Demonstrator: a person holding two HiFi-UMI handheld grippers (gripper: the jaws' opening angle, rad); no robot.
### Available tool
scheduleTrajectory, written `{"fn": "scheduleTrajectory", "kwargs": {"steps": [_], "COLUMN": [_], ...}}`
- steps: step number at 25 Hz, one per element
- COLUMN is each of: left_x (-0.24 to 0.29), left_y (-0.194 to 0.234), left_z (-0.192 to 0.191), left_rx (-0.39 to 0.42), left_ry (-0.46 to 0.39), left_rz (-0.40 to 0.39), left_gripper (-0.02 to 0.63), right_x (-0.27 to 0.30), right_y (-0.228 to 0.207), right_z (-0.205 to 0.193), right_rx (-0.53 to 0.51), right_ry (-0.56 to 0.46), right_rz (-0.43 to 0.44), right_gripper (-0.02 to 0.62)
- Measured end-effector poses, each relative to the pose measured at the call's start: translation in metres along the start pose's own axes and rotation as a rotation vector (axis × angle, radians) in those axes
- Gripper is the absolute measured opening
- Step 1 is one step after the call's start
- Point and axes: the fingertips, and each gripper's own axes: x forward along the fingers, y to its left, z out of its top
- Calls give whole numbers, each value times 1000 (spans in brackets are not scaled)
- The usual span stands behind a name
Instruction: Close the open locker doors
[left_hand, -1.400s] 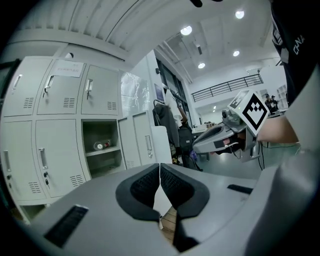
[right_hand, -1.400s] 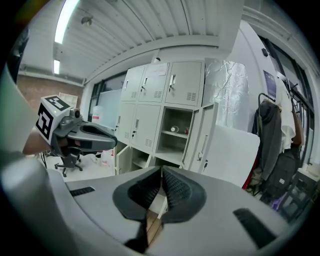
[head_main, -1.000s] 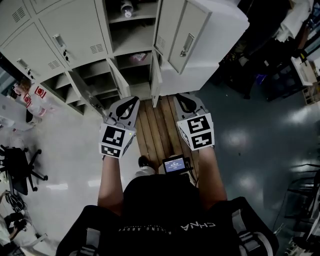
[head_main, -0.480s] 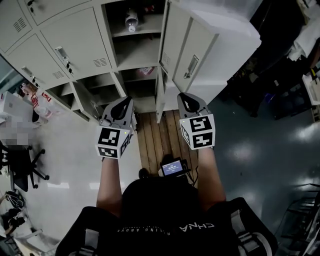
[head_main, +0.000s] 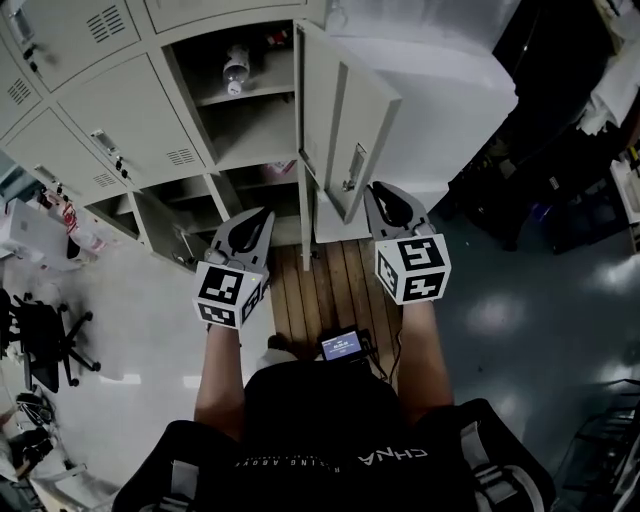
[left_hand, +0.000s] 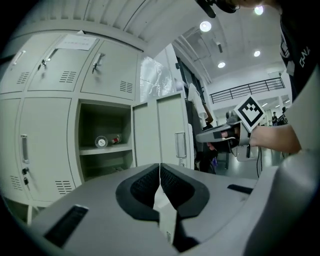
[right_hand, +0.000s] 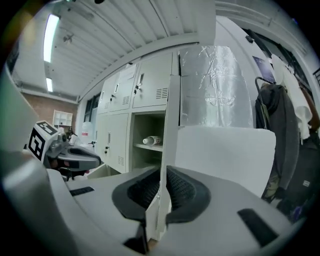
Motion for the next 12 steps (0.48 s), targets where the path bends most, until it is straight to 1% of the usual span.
{"fn": "scheduleTrajectory", "kwargs": {"steps": [3, 4, 5, 6, 12], "left_x": [13, 16, 18, 20, 28], "left_y": [6, 9, 11, 14, 21], "left_z": [1, 2, 4, 4, 9], "left_rx": [21, 29, 31, 29, 37], "left_ry": [8, 6, 2, -1, -10], "left_rz": [-18, -21, -26, -30, -45], "left_gripper": [20, 20, 20, 20, 20], "right_x": [12, 16, 19, 21, 32], "right_y": [-11, -12, -11, -10, -11], "right_z": [8, 10, 11, 13, 18], "right_rx": [39, 44, 43, 42, 41], "right_ry": [-19, -19, -17, -16, -26], "right_rz": [6, 16, 27, 32, 32], "right_gripper": [39, 76, 144, 161, 161]}}
